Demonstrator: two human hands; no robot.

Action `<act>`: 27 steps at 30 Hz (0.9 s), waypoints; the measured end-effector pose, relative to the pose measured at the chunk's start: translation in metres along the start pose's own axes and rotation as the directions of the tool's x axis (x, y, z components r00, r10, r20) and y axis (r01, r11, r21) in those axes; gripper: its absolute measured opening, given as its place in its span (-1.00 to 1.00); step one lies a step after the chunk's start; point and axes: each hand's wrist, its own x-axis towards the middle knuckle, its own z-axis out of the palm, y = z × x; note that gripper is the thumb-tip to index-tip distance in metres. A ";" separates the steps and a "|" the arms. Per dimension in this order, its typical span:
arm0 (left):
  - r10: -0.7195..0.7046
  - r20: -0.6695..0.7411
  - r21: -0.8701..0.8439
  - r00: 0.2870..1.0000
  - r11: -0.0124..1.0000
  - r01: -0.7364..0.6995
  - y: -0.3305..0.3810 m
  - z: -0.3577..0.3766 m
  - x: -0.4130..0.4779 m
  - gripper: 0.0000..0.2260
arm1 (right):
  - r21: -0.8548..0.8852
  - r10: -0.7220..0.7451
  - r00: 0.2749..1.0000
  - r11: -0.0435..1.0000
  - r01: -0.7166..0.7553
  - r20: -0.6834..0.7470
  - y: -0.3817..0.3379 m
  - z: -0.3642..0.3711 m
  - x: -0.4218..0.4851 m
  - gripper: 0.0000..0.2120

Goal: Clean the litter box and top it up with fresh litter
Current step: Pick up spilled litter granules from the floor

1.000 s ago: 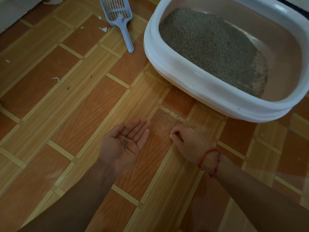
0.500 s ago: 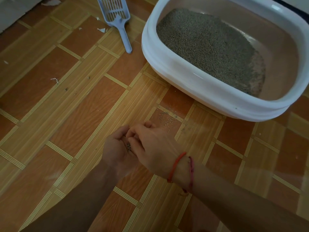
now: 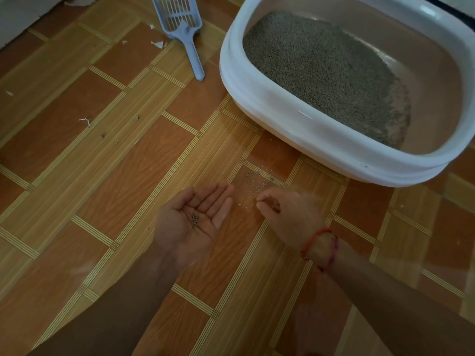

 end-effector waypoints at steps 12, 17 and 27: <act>0.008 -0.022 0.004 1.000 1.000 -0.008 0.001 -0.002 0.000 -0.52 | -0.007 -0.039 0.999 0.999 0.040 0.021 0.006 0.014 0.003 -0.88; 0.007 -0.019 0.006 1.000 1.000 -0.007 0.001 -0.001 0.000 -0.52 | -0.029 -0.032 0.998 0.999 0.033 0.052 0.005 0.018 0.003 -0.86; -0.052 0.010 0.002 0.999 0.999 0.052 0.000 -0.005 0.001 -0.55 | 0.180 -0.283 0.959 0.942 0.284 -0.032 -0.070 0.002 -0.017 -0.91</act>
